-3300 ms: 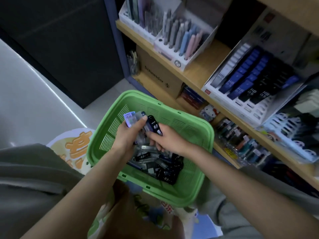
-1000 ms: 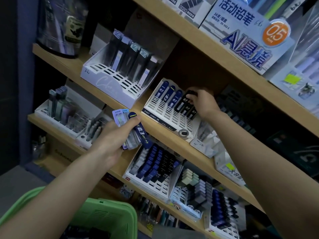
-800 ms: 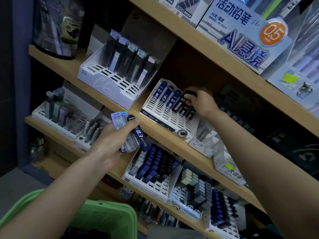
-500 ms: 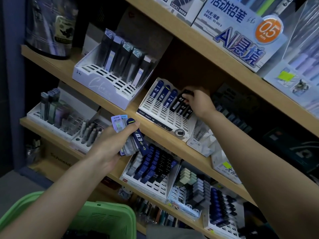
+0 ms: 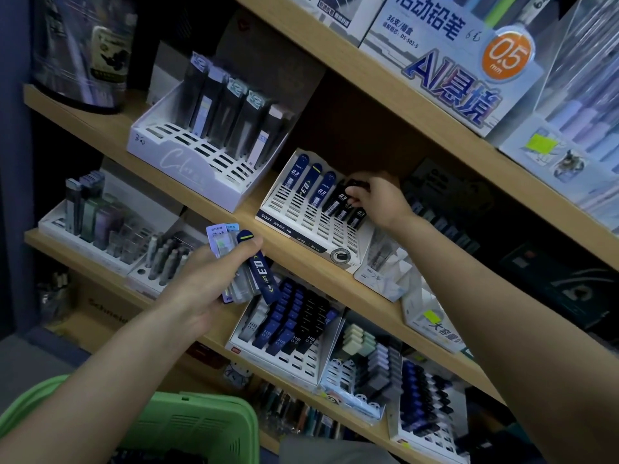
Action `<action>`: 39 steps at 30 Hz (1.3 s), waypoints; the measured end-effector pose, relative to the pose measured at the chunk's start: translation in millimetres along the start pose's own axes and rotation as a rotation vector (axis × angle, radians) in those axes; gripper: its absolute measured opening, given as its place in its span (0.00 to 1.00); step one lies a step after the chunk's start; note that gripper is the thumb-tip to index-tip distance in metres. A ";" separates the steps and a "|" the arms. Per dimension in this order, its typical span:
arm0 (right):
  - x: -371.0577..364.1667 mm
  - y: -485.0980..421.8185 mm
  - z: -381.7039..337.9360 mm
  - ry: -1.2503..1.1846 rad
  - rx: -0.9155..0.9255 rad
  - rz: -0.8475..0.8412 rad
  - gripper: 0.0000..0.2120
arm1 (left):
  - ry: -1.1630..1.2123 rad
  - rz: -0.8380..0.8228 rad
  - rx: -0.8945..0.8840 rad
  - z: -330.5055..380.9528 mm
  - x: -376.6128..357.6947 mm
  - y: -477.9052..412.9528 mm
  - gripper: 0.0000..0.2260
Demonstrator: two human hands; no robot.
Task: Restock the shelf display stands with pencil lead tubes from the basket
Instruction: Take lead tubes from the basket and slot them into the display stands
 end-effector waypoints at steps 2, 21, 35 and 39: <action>-5.6 0.1 -5.9 0.059 0.032 -0.013 0.15 | -0.008 -0.001 -0.001 0.1 -1.1 0.1 0.13; -6.0 38.7 -55.8 0.285 0.173 0.264 0.16 | 0.034 -0.048 -0.019 0.3 -8.8 -2.3 0.08; -115.8 95.3 -69.5 -0.282 0.081 -0.548 0.11 | -0.009 -0.073 -0.026 2.6 -11.1 4.3 0.05; -65.9 70.8 -65.4 -0.292 0.104 -0.248 0.07 | 0.031 -0.033 -0.022 6.0 -6.9 4.7 0.04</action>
Point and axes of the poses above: each hand's wrist, its own y-axis away from the middle knuckle, its own x-axis out of the back of the hand, z = x × y, the point moved 10 cm from there along -y, towards the middle knuckle, and after that the axes turned 12 degrees about -z, right-handed, at the moved point
